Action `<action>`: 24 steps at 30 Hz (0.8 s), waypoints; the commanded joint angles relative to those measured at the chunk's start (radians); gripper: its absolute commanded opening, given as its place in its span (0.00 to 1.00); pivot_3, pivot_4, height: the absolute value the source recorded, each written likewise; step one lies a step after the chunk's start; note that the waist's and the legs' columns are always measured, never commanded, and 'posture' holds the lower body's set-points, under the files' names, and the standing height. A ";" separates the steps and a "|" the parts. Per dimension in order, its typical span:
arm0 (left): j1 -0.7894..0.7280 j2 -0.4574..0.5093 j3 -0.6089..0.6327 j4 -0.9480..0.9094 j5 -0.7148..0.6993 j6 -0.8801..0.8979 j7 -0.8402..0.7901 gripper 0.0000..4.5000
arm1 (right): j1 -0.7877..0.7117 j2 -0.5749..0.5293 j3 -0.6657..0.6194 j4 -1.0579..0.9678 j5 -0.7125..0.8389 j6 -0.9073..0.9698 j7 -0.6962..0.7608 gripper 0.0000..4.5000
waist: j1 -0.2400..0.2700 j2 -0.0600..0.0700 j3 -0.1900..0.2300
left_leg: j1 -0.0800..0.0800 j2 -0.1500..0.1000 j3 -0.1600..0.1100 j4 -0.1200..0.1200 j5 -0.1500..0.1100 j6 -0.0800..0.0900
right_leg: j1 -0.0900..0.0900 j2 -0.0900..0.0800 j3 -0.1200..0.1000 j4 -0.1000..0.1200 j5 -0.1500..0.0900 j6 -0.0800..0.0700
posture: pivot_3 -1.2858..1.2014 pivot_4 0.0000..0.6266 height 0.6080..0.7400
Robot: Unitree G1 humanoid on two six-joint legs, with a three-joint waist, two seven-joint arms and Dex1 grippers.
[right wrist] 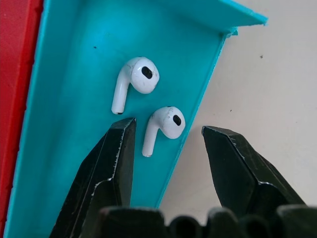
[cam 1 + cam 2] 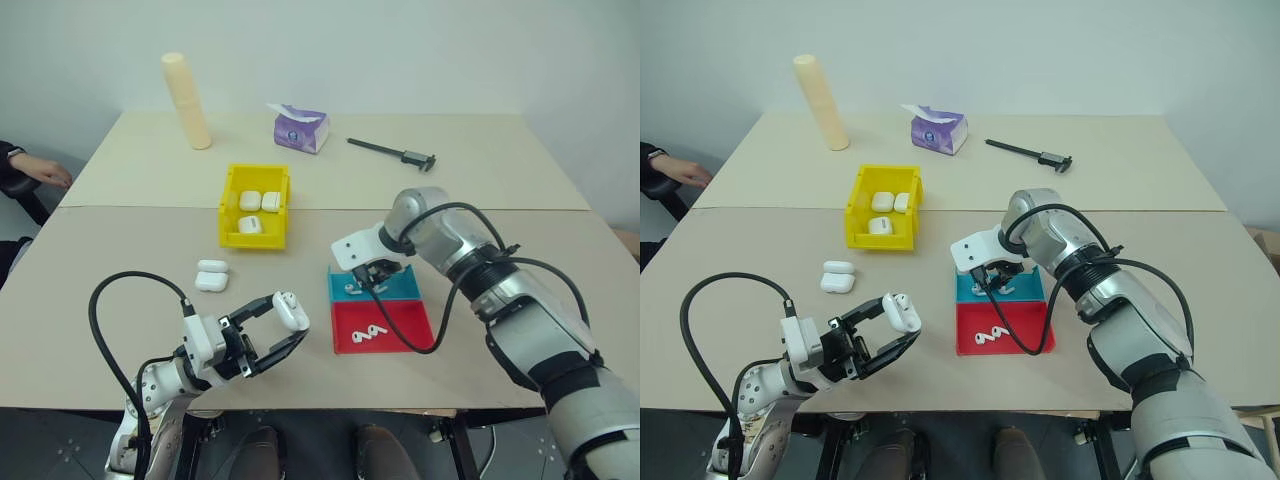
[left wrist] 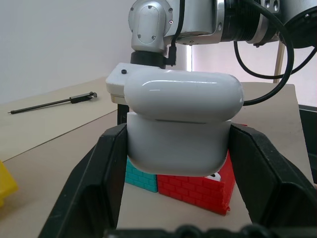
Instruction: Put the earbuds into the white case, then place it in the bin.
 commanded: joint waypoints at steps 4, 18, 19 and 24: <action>-0.010 0.006 -0.007 -0.013 0.014 -0.023 0.001 0.62 | 0.007 -0.004 -0.031 -0.034 -0.004 -0.003 -0.004 0.47 | 0.000 0.000 0.000 | 0.000 0.000 0.000 0.000 0.000 0.000 | 0.000 0.000 0.000 0.000 0.000 0.000 | 0.52 0.24 1.00; -0.008 0.011 -0.016 -0.020 0.029 -0.014 0.020 0.62 | 0.015 -0.004 -0.025 -0.029 -0.018 -0.020 -0.012 0.47 | 0.000 0.000 0.000 | 0.001 0.000 0.000 0.000 0.000 0.000 | 0.000 0.000 0.000 0.000 0.000 0.000 | 0.52 0.24 1.00; -0.008 0.011 -0.017 -0.020 0.029 -0.016 0.020 0.62 | 0.017 -0.003 -0.026 -0.030 -0.017 -0.017 -0.011 0.47 | 0.000 0.000 0.000 | 0.001 0.000 0.000 0.000 0.000 0.000 | 0.000 0.000 0.000 0.000 0.000 0.000 | 0.52 0.24 1.00; -0.008 0.014 -0.019 -0.022 0.028 -0.015 0.025 0.62 | 0.021 -0.004 -0.028 -0.034 -0.020 -0.019 -0.014 0.47 | 0.000 0.000 0.000 | 0.001 0.000 0.000 0.000 0.000 0.000 | 0.001 0.000 0.000 0.000 0.000 0.000 | 0.52 0.24 1.00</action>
